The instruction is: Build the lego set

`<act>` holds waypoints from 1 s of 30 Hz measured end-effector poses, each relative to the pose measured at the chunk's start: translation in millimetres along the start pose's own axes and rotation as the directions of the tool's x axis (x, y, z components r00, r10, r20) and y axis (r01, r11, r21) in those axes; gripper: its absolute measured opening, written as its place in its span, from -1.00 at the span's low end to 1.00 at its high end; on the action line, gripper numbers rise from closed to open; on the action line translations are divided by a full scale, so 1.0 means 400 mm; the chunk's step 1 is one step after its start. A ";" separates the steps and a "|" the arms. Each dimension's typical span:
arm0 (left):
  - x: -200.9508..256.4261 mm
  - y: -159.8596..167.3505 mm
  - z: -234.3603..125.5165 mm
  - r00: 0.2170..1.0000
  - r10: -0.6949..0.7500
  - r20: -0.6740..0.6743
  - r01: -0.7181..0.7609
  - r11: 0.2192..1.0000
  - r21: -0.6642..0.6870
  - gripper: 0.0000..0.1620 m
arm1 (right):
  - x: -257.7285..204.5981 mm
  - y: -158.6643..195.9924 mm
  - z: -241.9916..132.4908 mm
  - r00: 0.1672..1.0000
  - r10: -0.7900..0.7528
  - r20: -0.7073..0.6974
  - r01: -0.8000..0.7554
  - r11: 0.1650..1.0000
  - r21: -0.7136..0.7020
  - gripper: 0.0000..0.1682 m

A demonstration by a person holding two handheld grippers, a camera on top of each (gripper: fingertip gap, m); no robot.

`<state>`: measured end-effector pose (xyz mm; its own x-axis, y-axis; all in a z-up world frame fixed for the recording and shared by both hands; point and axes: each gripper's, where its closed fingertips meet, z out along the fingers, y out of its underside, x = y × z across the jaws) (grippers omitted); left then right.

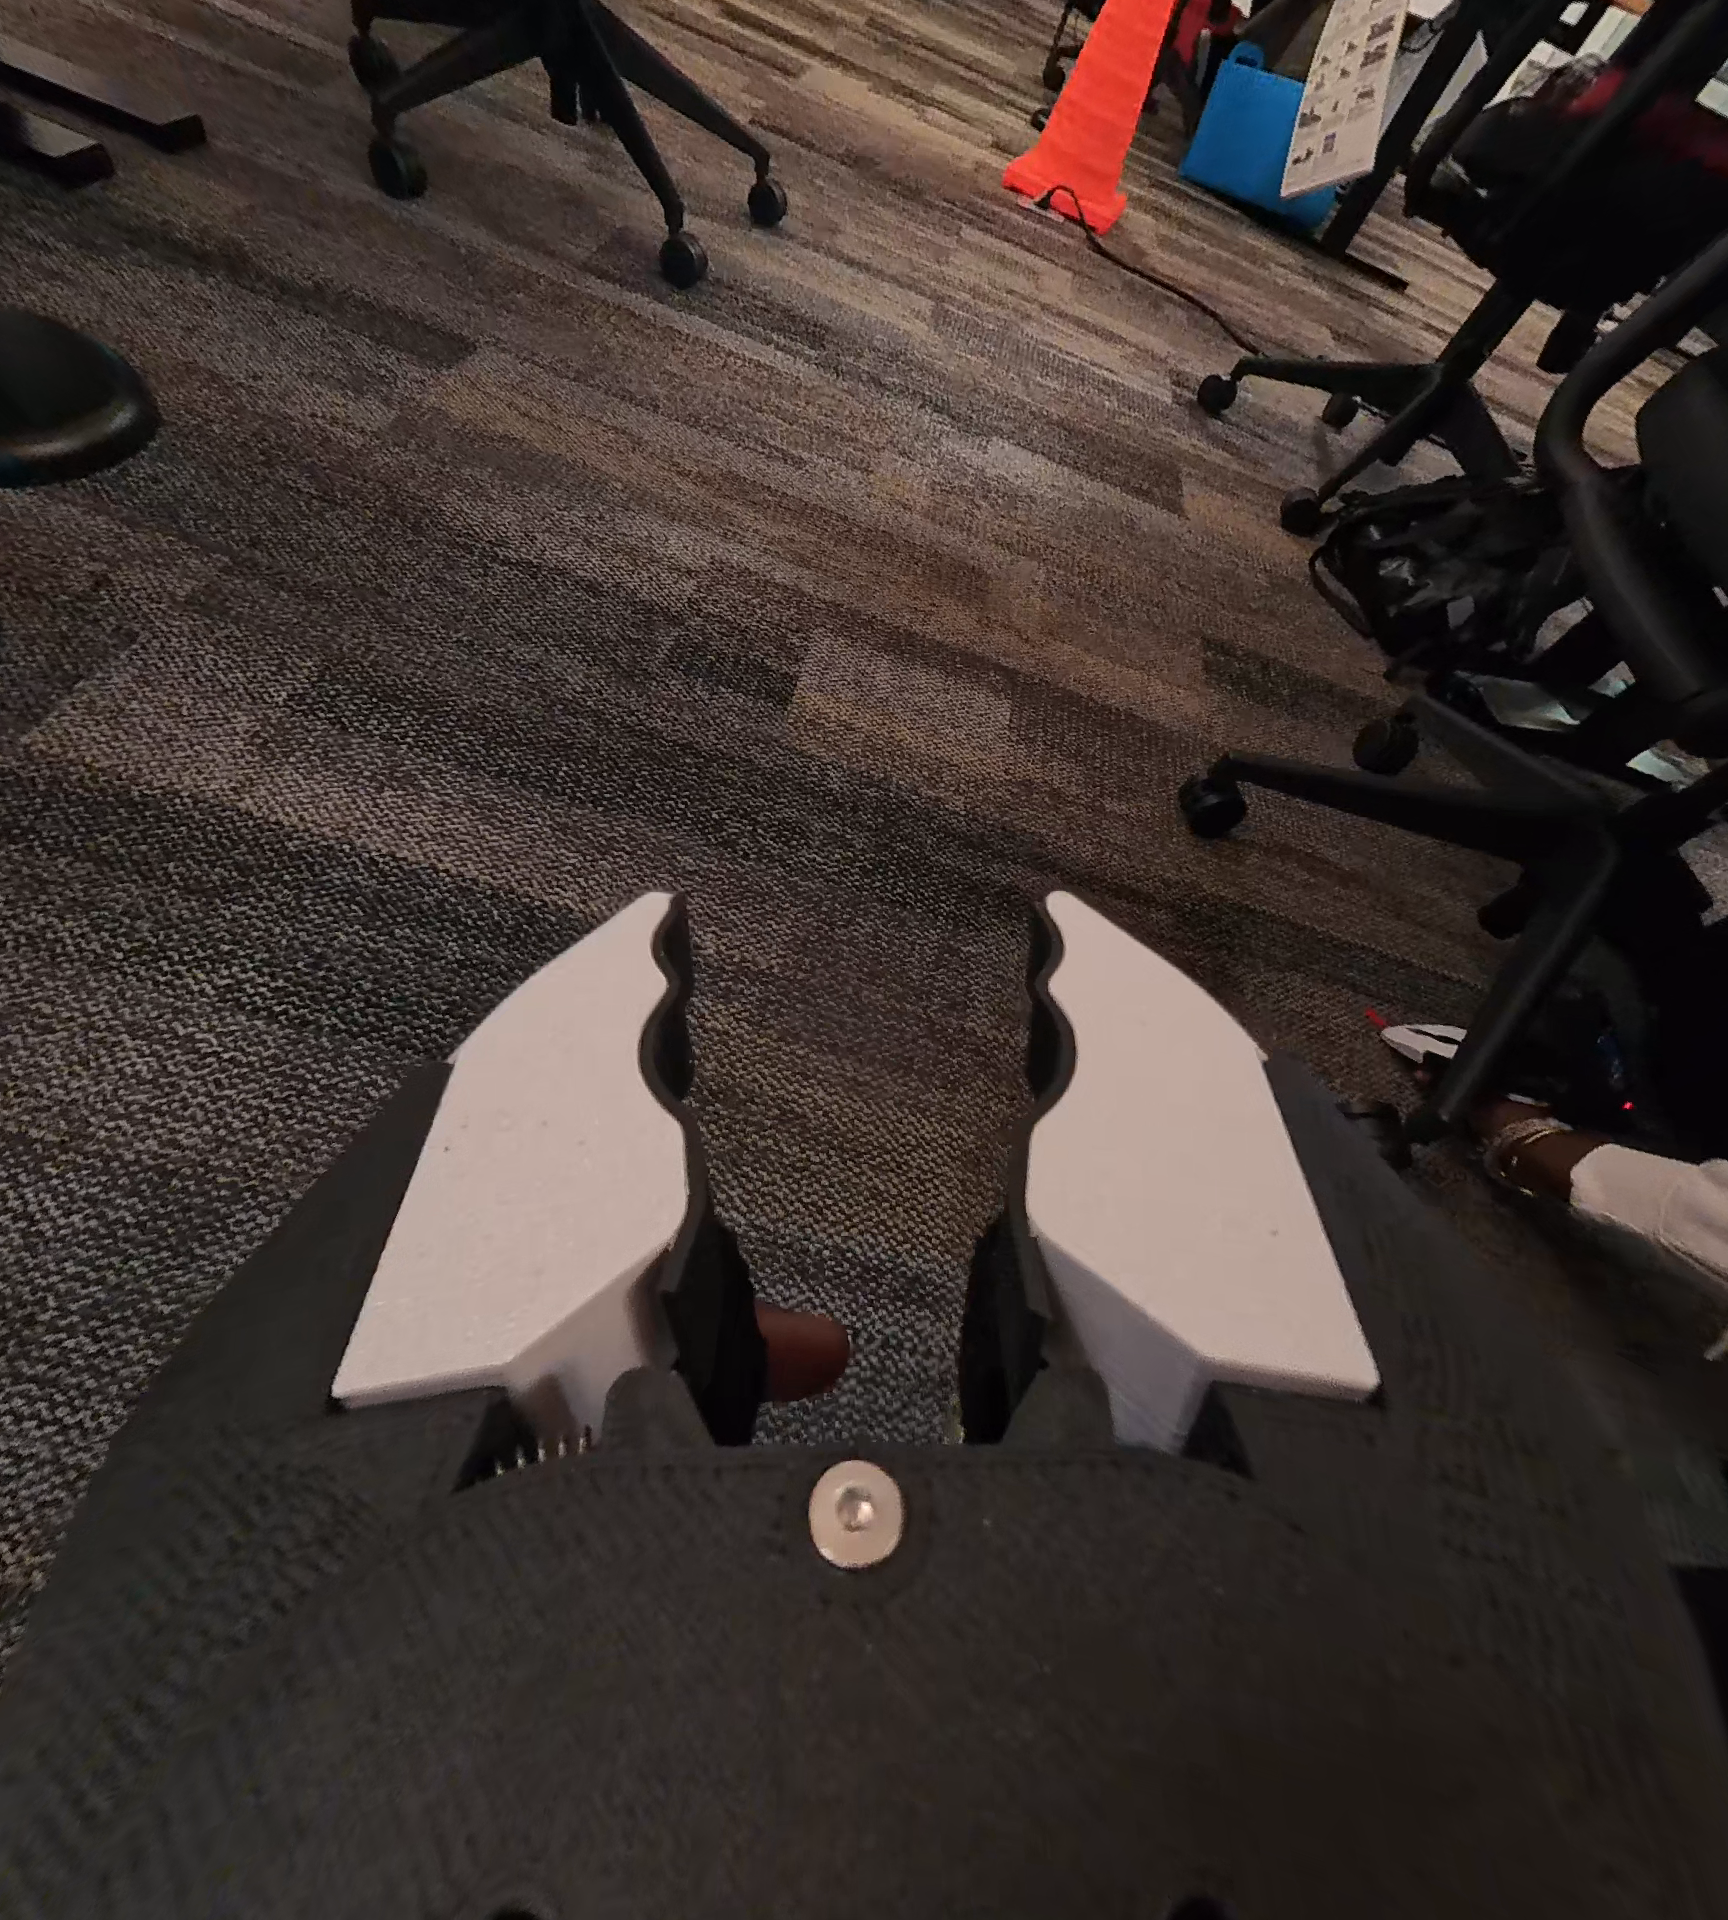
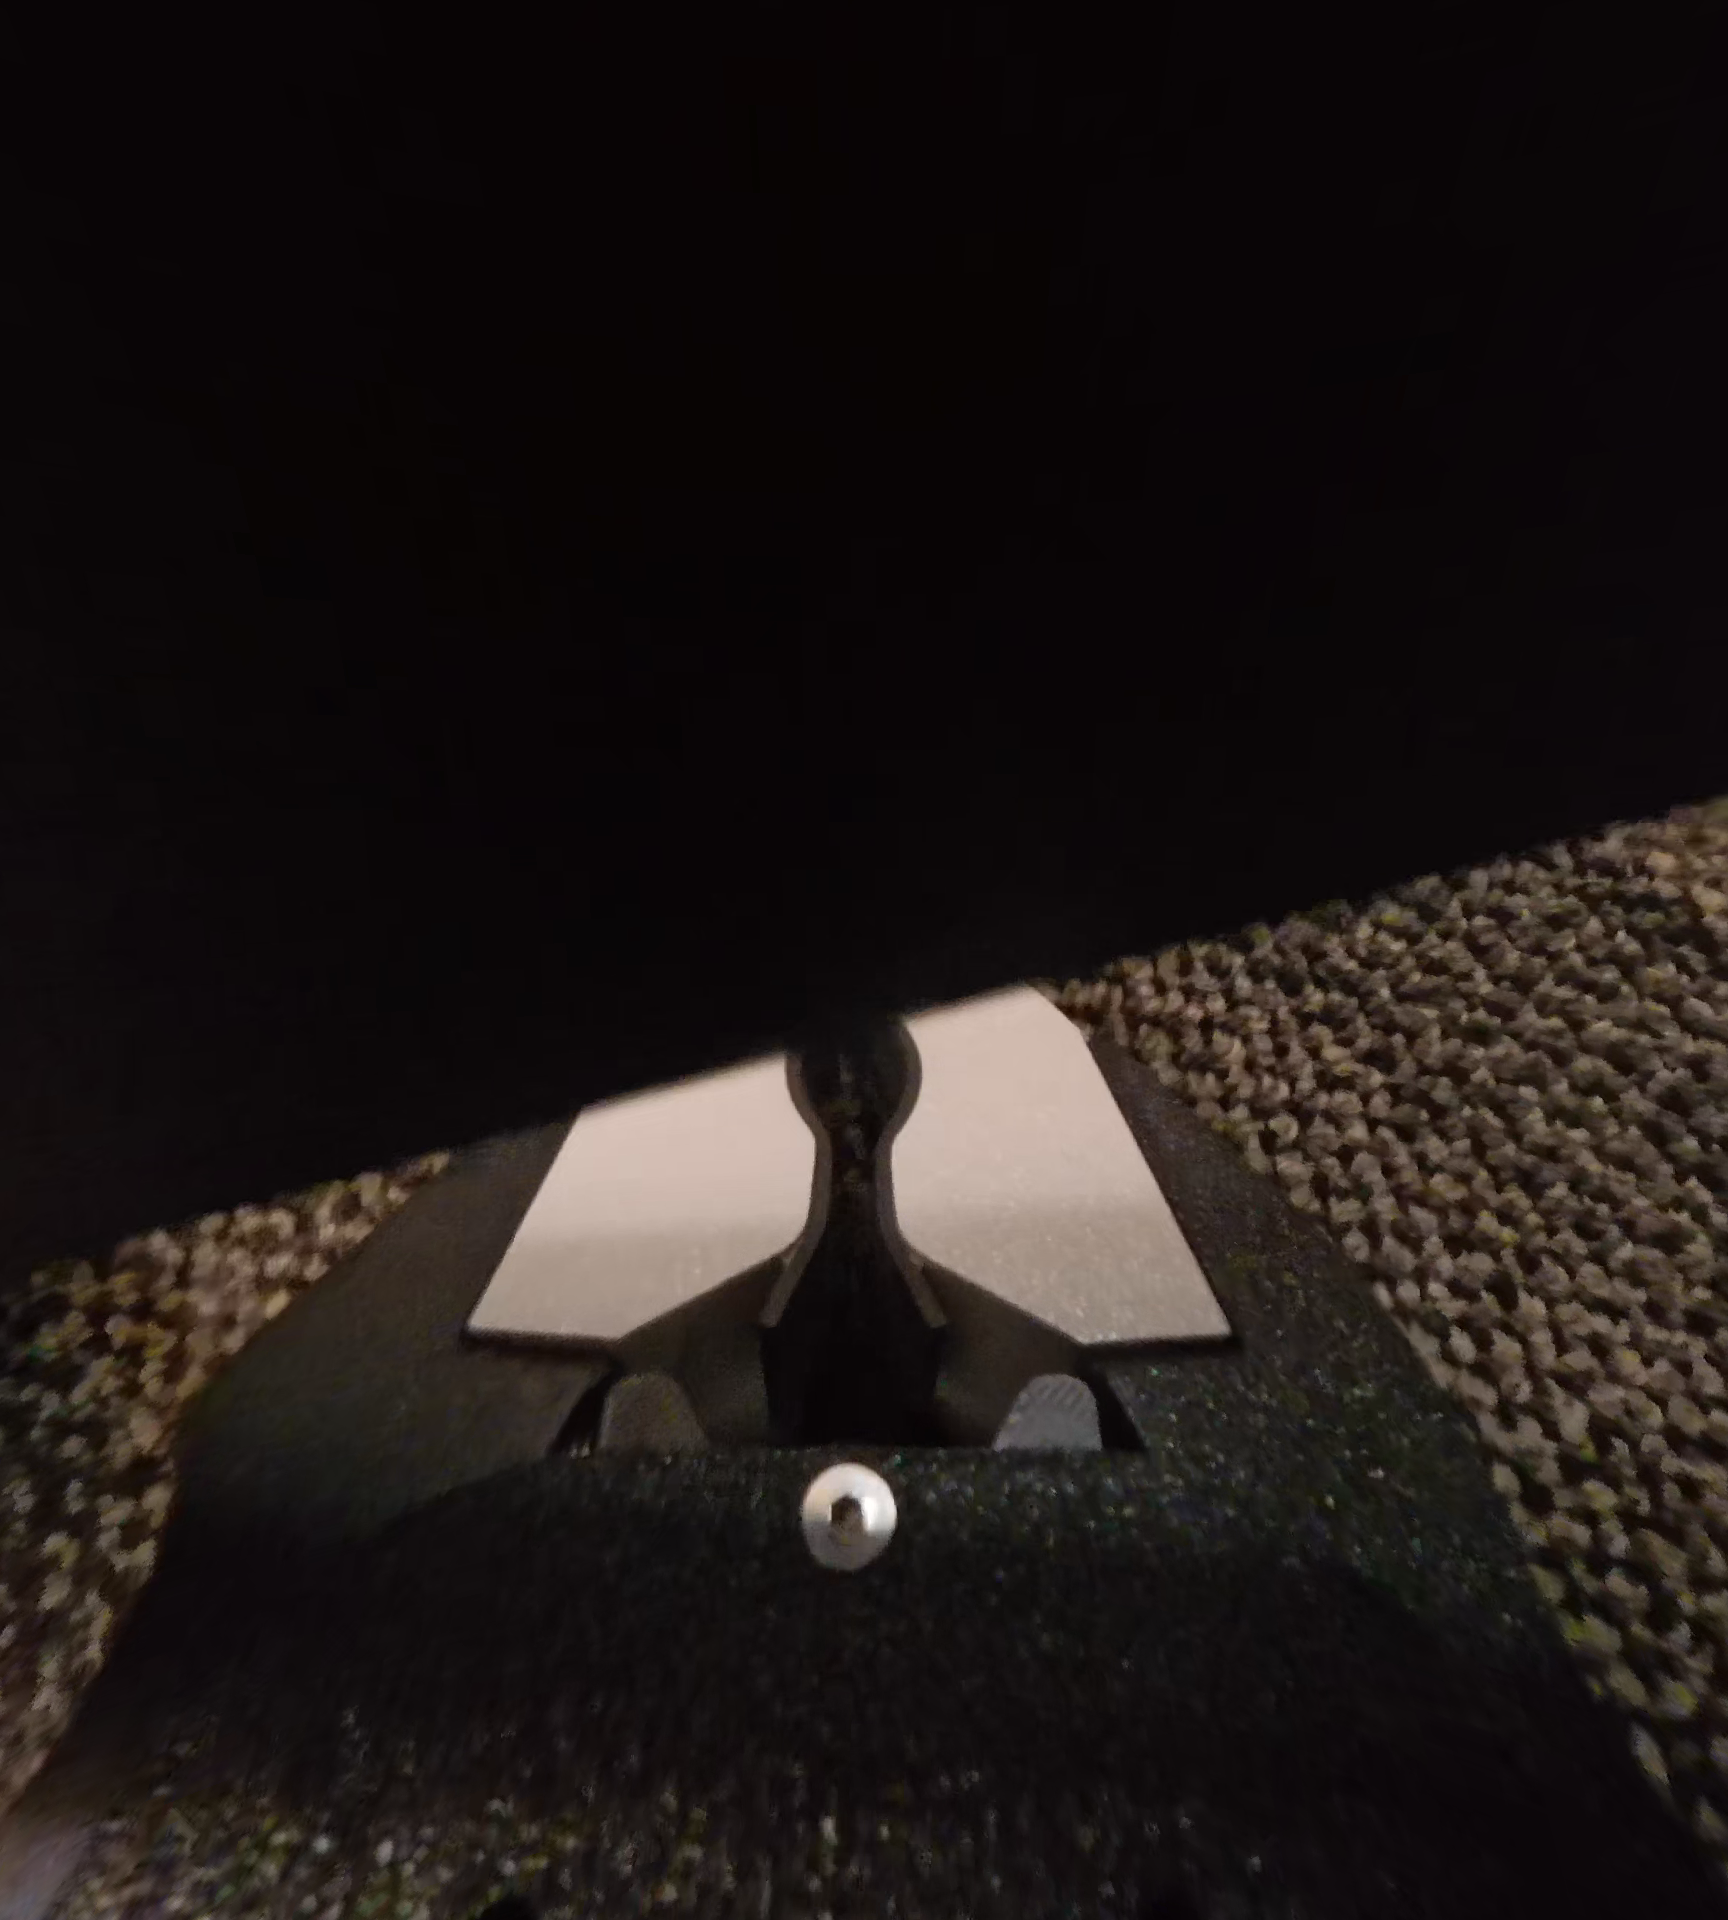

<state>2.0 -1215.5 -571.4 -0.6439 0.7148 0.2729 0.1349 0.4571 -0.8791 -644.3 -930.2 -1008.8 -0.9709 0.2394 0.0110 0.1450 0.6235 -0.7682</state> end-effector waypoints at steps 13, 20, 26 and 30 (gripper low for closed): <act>0.037 0.037 -0.002 0.986 -0.107 -0.128 0.115 0.992 0.054 -0.23 | -0.189 -0.281 -0.332 0.886 -0.464 -0.019 0.431 0.836 -0.340 -0.79; 0.038 0.051 -0.001 0.970 -0.150 -0.194 0.166 0.983 0.072 -0.23 | 0.010 -0.191 -0.066 0.903 -0.292 0.316 0.406 0.332 -0.851 -0.60; 0.012 0.057 -0.012 0.972 -0.153 -0.176 0.165 0.985 0.055 -0.23 | 0.055 -0.076 -0.001 0.945 -0.152 0.288 0.310 0.141 -0.940 -0.58; -0.006 0.038 -0.028 0.981 -0.119 -0.152 0.129 0.990 0.053 -0.23 | 0.038 -0.066 0.023 0.959 -0.080 0.272 0.282 0.172 -0.944 -0.60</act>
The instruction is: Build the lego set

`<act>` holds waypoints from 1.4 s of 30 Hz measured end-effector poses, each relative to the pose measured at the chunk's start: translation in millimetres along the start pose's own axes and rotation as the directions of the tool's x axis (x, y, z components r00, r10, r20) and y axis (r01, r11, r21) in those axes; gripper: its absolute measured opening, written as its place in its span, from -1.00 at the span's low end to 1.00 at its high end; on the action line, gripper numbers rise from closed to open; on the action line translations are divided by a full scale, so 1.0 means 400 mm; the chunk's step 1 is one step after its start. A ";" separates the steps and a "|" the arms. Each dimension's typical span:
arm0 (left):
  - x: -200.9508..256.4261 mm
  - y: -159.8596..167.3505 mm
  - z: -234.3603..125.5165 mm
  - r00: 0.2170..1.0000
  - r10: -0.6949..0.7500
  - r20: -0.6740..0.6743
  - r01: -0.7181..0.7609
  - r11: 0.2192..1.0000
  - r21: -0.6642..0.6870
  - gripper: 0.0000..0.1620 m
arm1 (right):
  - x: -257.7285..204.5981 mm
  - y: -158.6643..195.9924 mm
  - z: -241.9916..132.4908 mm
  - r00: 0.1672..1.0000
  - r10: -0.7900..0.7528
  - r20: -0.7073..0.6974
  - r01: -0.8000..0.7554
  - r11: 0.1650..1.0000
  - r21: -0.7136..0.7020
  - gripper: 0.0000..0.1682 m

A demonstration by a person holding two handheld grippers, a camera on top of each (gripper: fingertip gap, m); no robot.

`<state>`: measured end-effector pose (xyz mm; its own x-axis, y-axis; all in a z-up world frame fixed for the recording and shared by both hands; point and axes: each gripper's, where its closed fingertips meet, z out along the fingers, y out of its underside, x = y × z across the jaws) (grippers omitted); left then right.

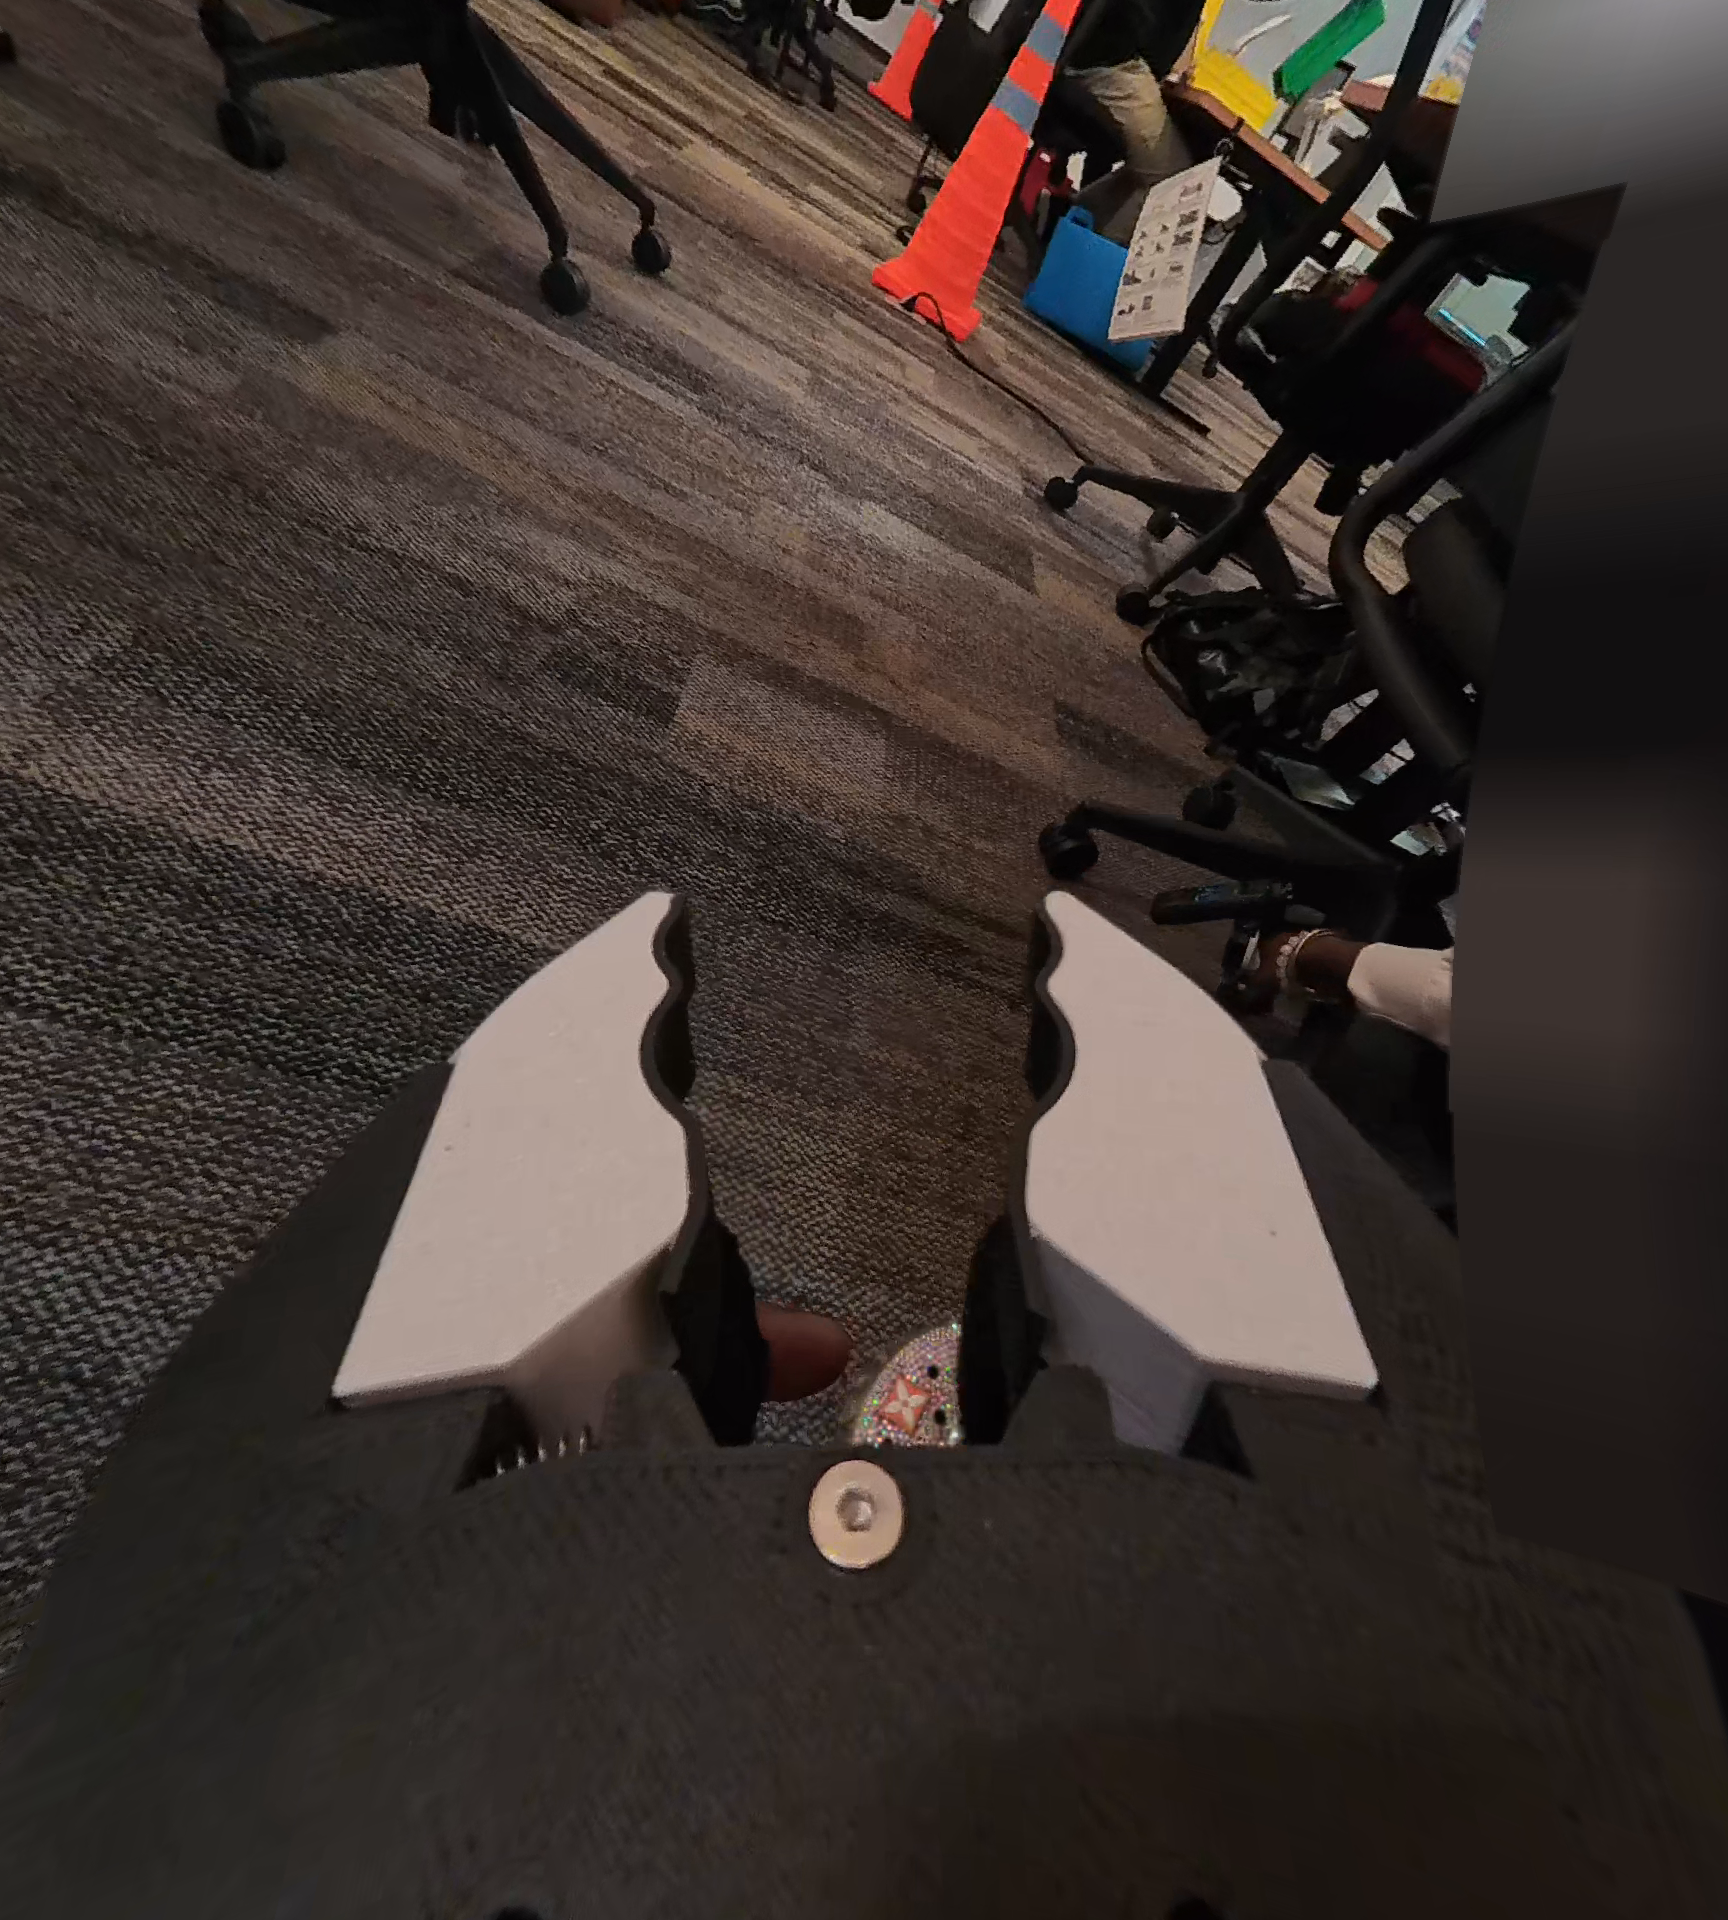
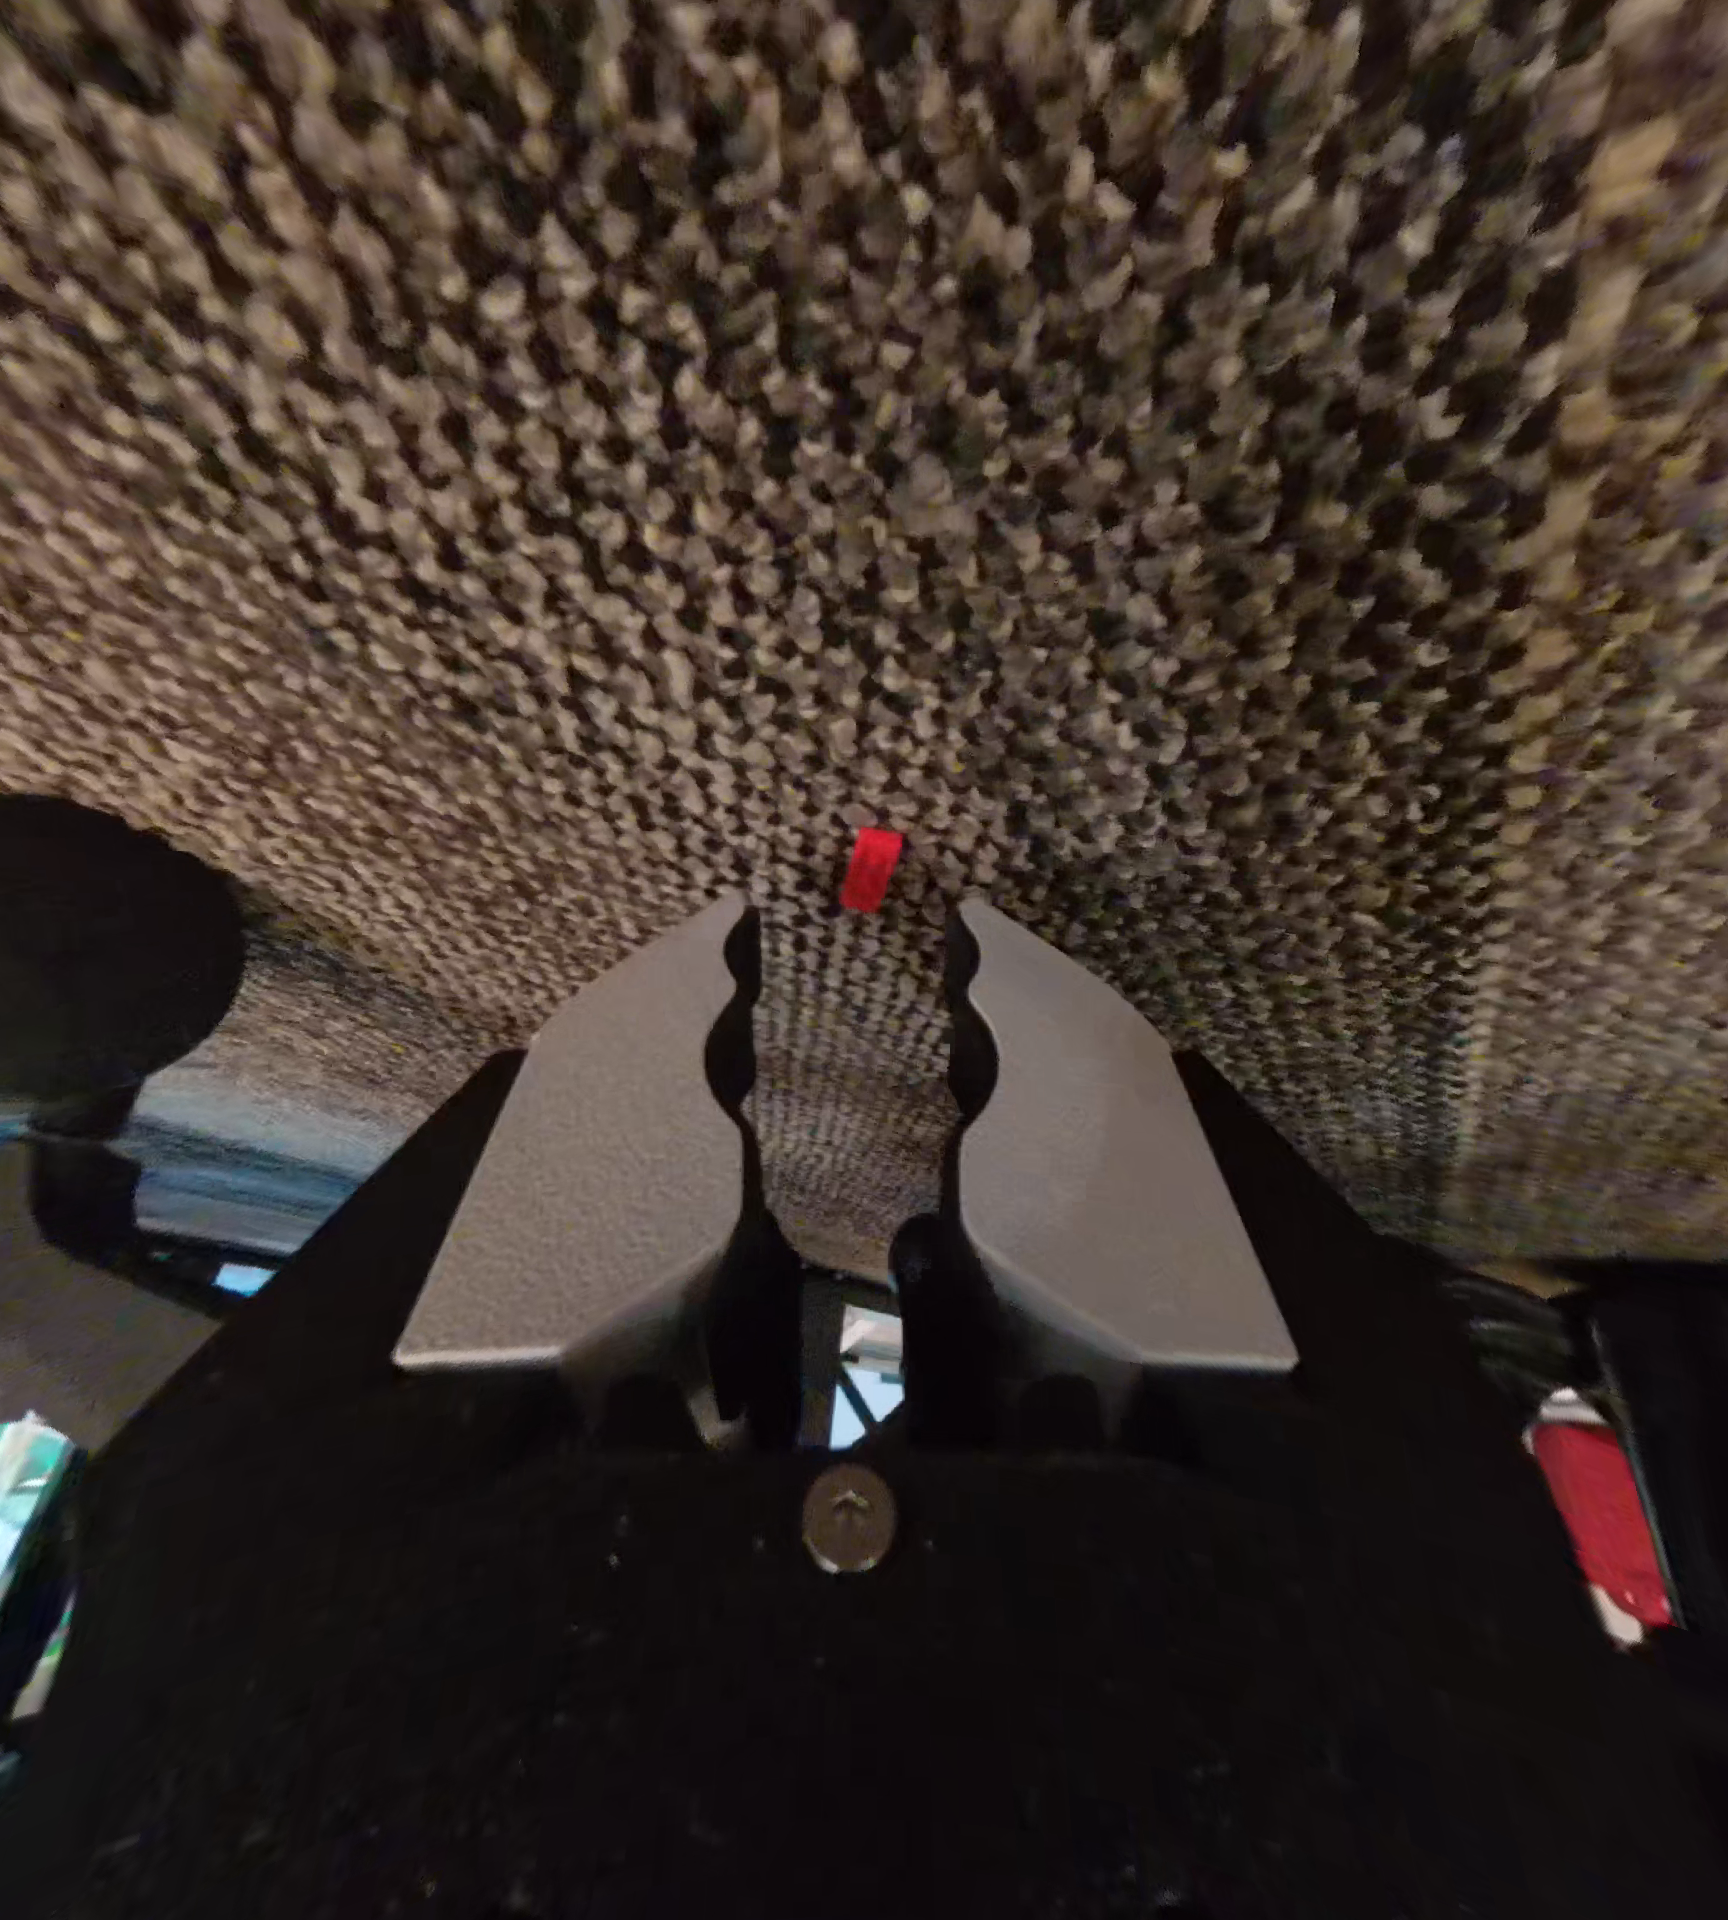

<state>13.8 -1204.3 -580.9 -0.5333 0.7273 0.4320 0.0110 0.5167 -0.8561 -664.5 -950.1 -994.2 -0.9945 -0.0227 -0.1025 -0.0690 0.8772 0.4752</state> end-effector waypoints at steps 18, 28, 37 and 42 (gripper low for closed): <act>-0.005 0.000 0.007 0.999 0.035 0.024 -0.035 0.999 -0.013 -0.23 | 0.017 0.017 0.043 0.997 -0.020 -0.079 0.011 0.994 -0.112 -0.90; 0.021 -0.018 -0.033 0.999 0.042 0.001 -0.042 0.999 0.009 -0.23 | -0.121 -0.073 -0.112 0.982 -0.168 -0.092 0.189 0.921 0.340 -0.90; 0.177 -0.225 -0.166 0.971 0.234 -0.051 -0.225 0.964 0.143 -0.23 | -0.727 0.053 -0.625 0.943 -0.325 -0.072 0.114 0.112 0.987 -0.89; 0.398 -0.341 -0.217 0.899 0.375 -0.225 -0.339 0.923 0.184 -0.24 | -1.006 0.363 -1.068 0.898 -0.432 0.082 -0.250 -0.348 0.903 -0.90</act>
